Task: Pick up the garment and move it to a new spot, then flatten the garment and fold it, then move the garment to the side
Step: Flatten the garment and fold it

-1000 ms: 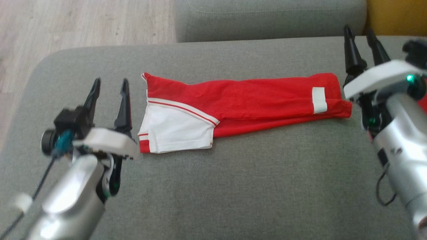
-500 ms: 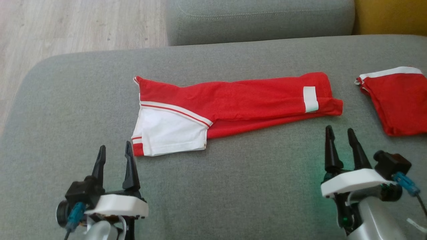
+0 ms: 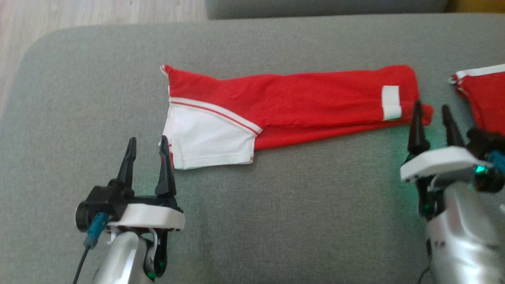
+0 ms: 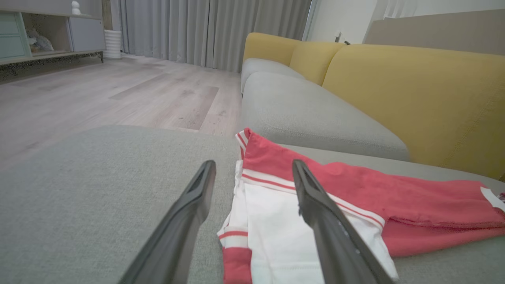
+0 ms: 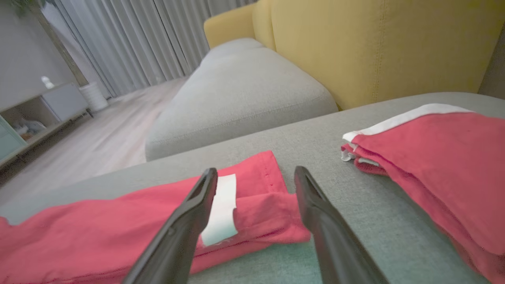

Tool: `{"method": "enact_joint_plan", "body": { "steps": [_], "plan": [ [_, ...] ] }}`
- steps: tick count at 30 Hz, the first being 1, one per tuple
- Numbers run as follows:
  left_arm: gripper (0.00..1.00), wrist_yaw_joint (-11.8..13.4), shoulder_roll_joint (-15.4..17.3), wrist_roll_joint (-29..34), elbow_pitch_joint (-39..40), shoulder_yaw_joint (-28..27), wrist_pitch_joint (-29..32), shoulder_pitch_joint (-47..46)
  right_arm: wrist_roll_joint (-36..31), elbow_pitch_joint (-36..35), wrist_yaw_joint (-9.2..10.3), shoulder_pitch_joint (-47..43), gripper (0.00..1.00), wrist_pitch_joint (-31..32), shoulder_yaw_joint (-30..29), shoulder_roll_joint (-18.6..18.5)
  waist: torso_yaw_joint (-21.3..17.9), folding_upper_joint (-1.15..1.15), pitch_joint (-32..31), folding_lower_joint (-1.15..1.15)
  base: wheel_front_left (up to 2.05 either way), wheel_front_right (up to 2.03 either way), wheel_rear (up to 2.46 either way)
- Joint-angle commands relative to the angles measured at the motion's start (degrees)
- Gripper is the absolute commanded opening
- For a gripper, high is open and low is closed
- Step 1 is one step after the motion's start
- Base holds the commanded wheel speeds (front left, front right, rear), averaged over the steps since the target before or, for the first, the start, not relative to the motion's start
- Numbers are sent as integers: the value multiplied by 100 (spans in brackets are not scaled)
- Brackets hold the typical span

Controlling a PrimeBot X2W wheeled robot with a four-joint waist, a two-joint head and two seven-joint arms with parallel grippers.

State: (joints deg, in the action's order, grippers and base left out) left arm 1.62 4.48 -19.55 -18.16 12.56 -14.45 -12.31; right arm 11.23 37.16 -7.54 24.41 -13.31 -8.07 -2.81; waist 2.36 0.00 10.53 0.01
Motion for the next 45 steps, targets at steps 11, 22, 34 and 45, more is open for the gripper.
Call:
{"method": "enact_joint_plan", "body": {
  "steps": [11,22,34,45],
  "plan": [
    [100,-265,-124,227,-62,-409,-54,-446,-1418,1686,5,1322,100,472,-1475,-8,352,0,450,-1,0,0,0],
    [100,-310,-156,312,-150,-507,-54,-478,-1930,2699,5,1613,0,169,-1734,-7,253,0,355,-1,0,0,0],
    [100,-303,-159,221,-135,-482,-54,-317,-2786,1922,5,1253,0,-19,-2569,-515,26,0,-131,-1,0,0,0],
    [100,-297,-159,168,-182,-399,-54,-143,-2252,1792,5,1506,0,-97,-1642,-35,130,0,-556,-1,0,0,0]
  ]
}}
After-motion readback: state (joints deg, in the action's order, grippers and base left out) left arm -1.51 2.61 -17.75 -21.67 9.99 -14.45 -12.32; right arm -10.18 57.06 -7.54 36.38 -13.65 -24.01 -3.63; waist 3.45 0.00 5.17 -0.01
